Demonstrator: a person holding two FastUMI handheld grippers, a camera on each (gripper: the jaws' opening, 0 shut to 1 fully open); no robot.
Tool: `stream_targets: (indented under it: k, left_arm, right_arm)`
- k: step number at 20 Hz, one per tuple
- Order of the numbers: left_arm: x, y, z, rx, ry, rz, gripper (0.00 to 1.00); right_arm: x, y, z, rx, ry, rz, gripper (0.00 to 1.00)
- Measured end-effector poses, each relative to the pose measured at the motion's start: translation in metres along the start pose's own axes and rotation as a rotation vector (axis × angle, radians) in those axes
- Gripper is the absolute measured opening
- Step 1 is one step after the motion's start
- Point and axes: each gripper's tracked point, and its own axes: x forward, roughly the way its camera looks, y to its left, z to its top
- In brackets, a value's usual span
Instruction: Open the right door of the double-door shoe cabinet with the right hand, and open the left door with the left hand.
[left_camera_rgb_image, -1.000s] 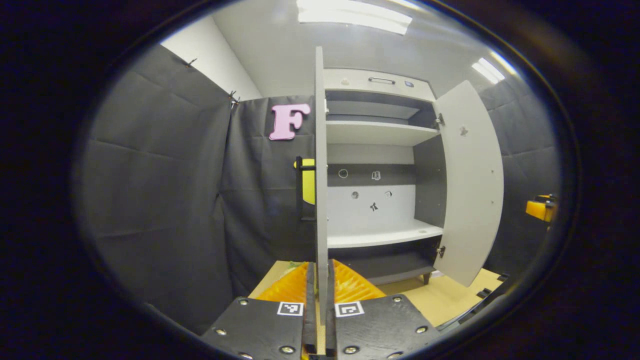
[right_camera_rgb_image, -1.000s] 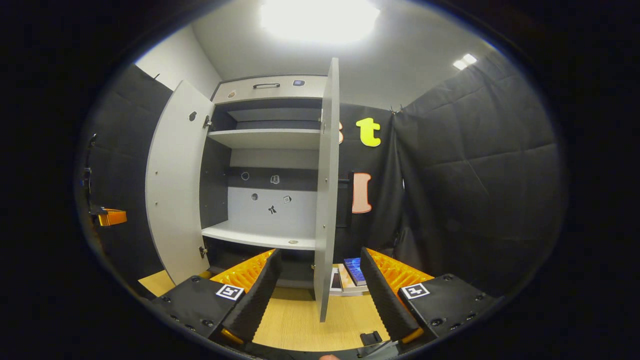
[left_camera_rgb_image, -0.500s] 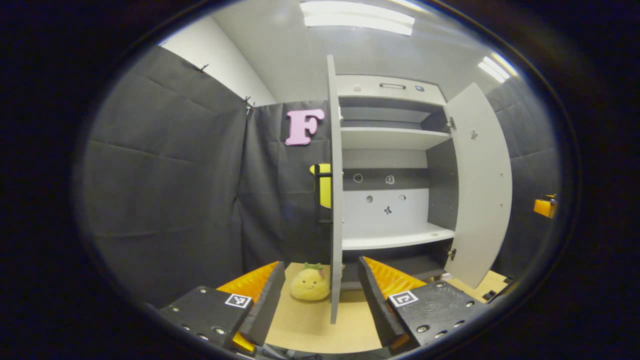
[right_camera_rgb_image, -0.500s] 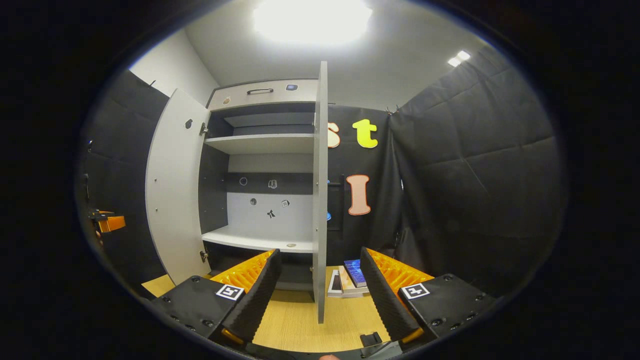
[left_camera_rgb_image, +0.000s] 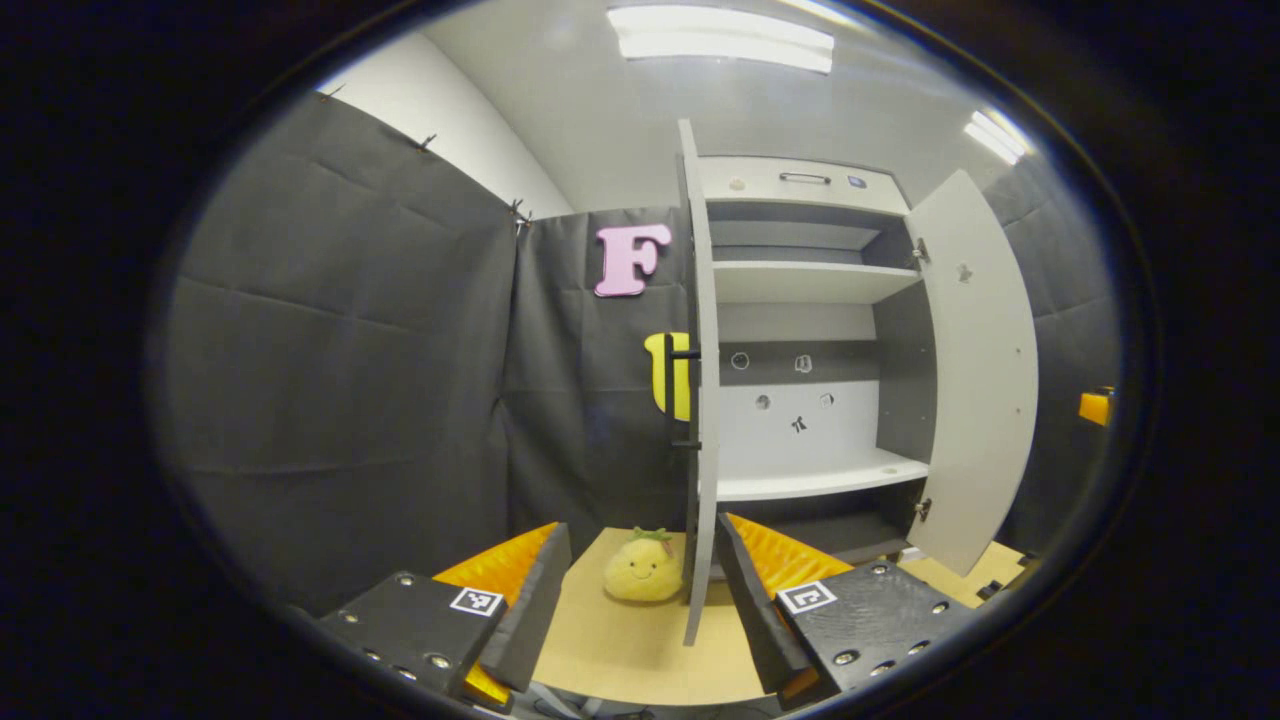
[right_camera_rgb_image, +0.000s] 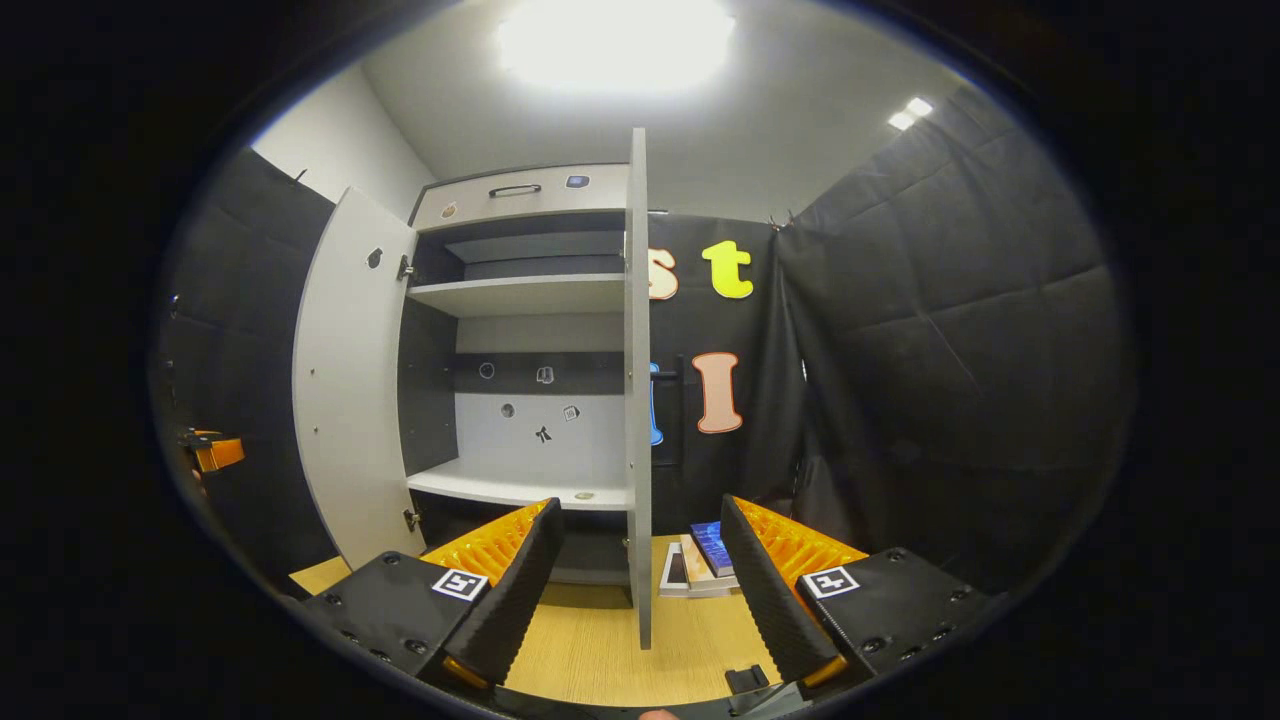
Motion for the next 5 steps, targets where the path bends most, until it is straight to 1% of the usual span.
stream_targets:
  k: [5]
  left_arm:
    - [-0.0023,-0.0004,0.0059,0.014,-0.019,0.001,0.84]
  right_arm:
    - [0.0014,-0.0003,0.002,-0.007,-0.009,0.003,0.98]
